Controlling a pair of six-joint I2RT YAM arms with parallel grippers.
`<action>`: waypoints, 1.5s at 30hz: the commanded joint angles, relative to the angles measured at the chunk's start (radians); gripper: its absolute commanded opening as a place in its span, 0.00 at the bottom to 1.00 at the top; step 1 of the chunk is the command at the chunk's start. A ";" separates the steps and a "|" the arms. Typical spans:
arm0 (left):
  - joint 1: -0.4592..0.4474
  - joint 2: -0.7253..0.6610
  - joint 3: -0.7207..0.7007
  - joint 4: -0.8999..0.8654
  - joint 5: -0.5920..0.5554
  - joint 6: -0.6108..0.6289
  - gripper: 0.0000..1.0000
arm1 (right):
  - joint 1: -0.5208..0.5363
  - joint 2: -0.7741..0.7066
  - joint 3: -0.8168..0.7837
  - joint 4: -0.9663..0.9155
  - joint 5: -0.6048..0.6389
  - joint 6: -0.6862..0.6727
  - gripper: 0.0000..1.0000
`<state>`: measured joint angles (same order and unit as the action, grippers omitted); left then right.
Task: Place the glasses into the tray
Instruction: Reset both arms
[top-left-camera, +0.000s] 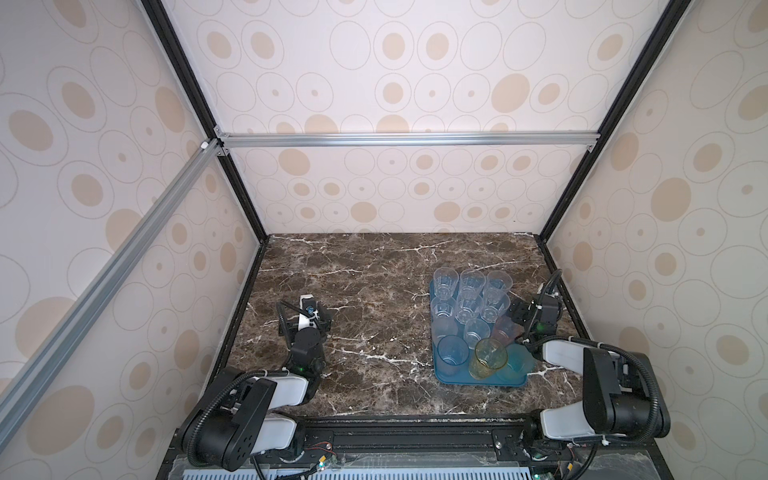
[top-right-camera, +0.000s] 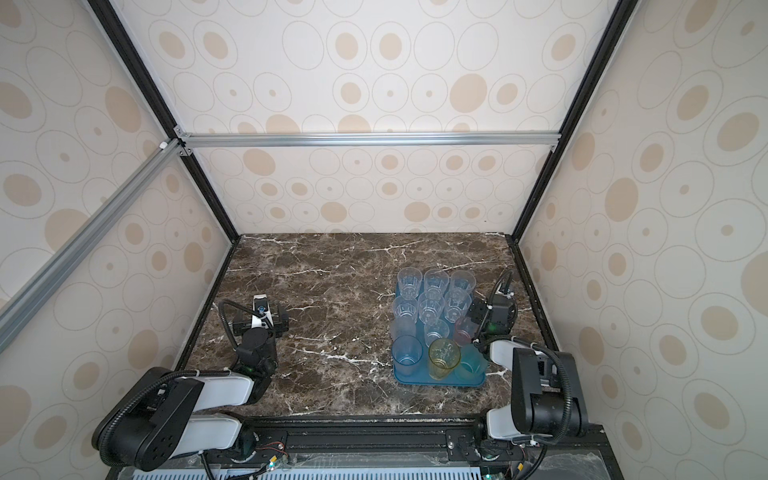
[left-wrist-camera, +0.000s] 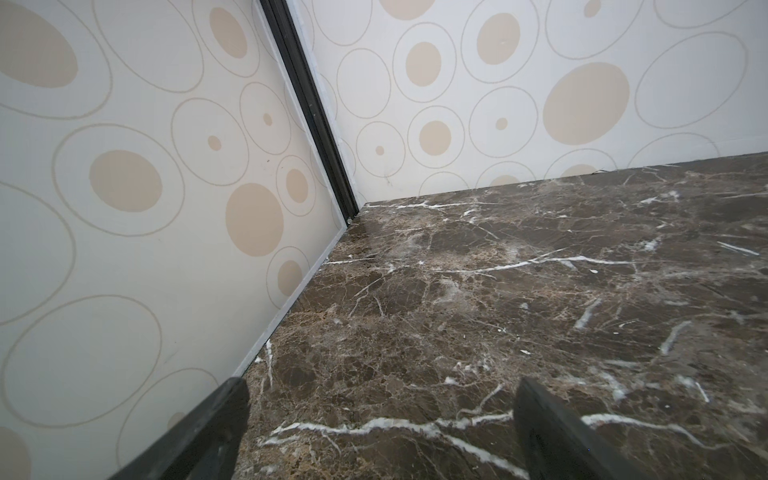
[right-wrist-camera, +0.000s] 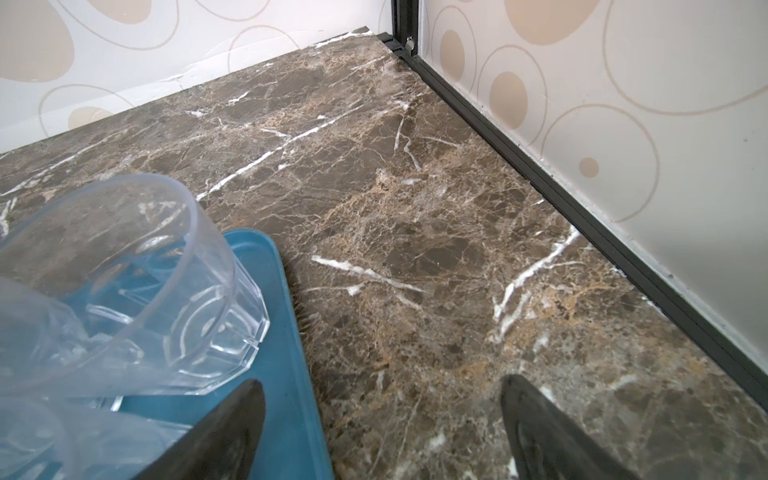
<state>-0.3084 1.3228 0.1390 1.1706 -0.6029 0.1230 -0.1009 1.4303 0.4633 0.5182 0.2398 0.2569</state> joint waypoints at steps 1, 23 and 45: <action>0.008 -0.014 0.020 -0.015 0.037 -0.049 0.99 | 0.007 -0.021 0.004 0.013 0.016 -0.013 0.92; -0.120 -0.004 0.229 -0.292 0.108 0.043 0.99 | 0.006 -0.140 0.071 -0.208 0.096 -0.007 0.93; -0.002 0.045 -0.004 0.137 0.080 0.032 0.99 | 0.010 -0.121 -0.103 0.127 -0.055 -0.090 0.90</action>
<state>-0.3214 1.3525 0.1421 1.2045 -0.5247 0.1261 -0.0978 1.3071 0.3756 0.5827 0.2142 0.2001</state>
